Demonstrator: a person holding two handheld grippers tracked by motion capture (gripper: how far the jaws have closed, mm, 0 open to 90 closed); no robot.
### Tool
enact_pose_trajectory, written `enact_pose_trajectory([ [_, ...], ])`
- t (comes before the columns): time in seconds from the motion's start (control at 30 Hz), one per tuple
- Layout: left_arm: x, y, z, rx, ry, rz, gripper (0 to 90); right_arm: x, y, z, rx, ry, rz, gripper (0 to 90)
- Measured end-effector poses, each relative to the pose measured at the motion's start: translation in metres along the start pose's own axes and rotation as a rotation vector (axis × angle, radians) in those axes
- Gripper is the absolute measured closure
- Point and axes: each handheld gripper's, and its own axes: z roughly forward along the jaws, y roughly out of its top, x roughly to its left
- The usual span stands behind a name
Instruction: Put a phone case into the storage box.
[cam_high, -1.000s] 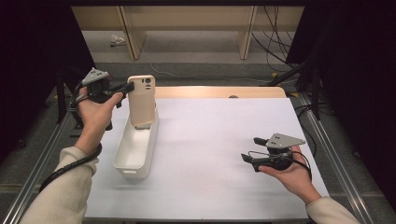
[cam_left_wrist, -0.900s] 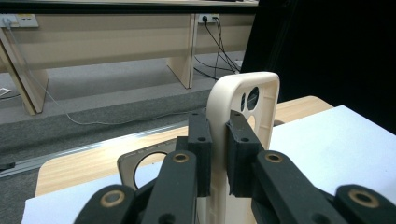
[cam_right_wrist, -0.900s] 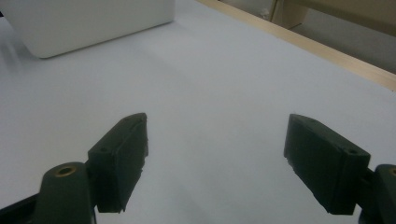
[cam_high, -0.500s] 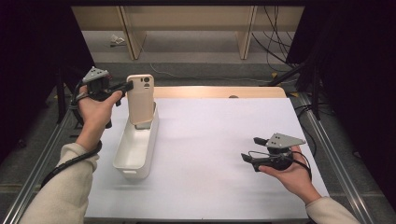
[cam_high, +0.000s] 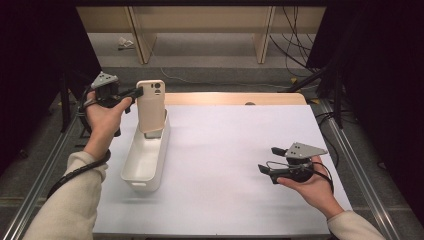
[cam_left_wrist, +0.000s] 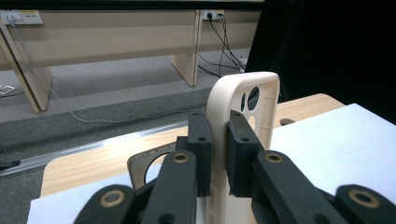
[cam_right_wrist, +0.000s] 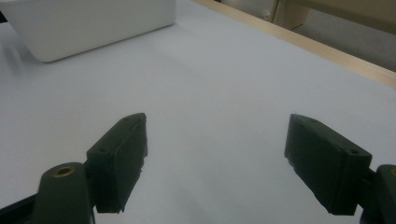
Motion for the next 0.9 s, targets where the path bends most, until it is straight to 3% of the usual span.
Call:
enact_pose_trajectory([
  [0.9,0.0043,-0.0015,0.0069,-0.014,0.012,-0.008,81.6,0.0003,-0.0002,0.001,-0.003,0.0,0.0,21.9],
])
